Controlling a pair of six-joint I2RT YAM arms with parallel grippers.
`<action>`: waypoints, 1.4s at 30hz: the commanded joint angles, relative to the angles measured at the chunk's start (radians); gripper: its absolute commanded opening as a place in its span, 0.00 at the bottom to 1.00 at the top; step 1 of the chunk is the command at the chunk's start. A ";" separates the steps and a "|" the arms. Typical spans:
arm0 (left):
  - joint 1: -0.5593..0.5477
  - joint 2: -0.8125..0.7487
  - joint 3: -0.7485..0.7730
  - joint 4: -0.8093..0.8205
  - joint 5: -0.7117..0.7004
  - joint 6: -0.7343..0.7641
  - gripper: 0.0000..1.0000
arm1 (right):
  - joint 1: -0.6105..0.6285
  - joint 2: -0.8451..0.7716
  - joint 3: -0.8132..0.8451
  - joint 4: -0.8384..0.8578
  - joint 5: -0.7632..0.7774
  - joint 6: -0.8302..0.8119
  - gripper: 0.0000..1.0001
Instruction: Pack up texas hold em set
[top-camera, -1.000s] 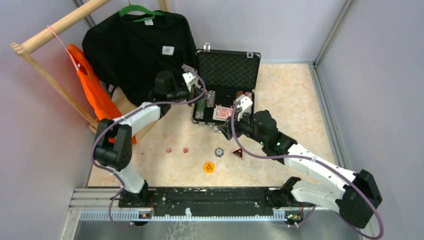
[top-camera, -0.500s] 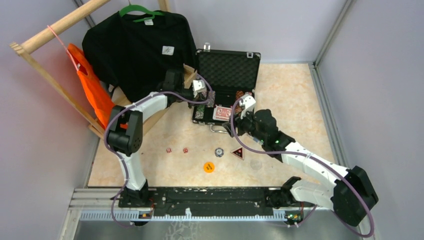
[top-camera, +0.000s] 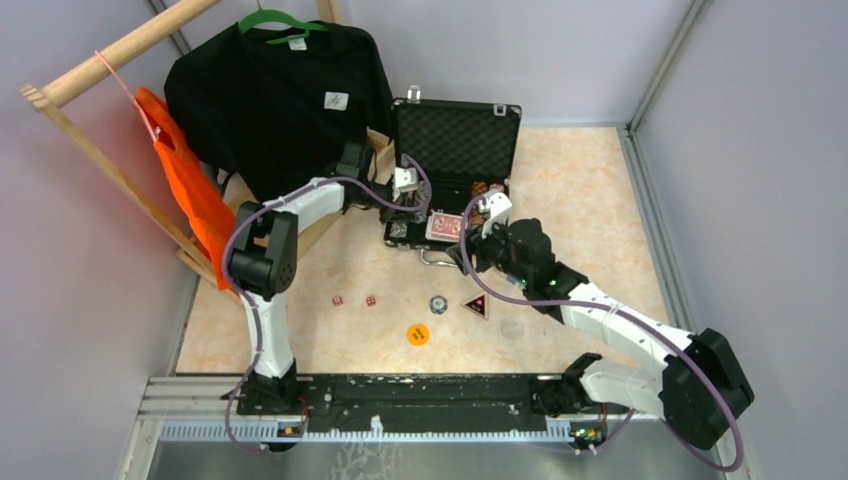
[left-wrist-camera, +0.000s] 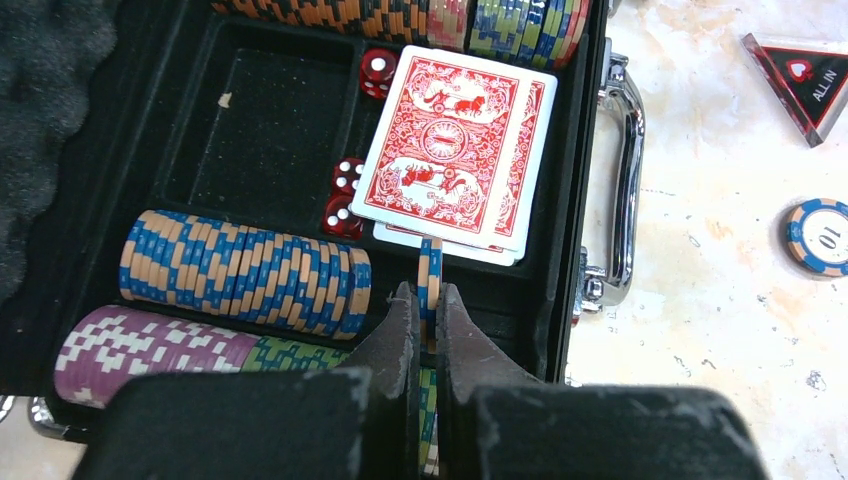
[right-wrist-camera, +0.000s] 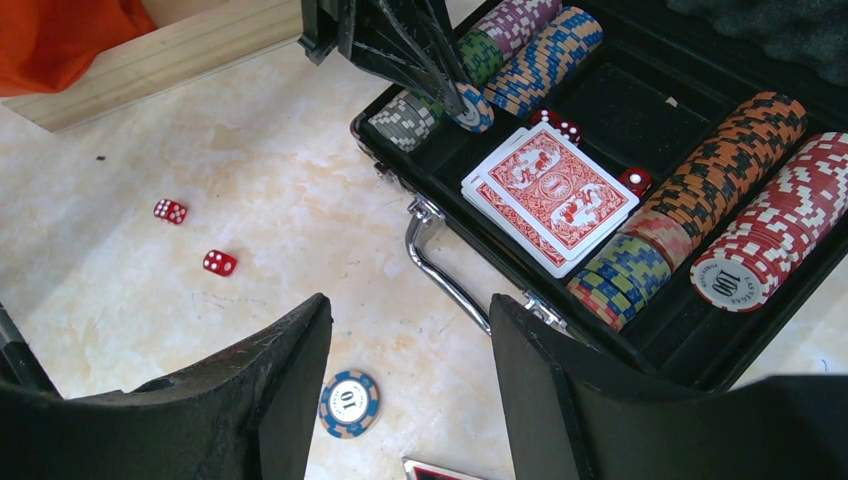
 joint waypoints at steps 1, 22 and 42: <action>-0.010 0.042 0.069 -0.069 -0.014 0.040 0.00 | -0.009 -0.003 -0.007 0.044 -0.003 -0.003 0.59; -0.009 0.237 0.328 -0.209 -0.107 0.069 0.00 | -0.016 -0.008 -0.016 0.035 0.006 -0.004 0.59; -0.009 0.101 0.201 -0.185 -0.083 0.086 0.00 | -0.019 0.006 -0.023 0.055 -0.032 0.012 0.59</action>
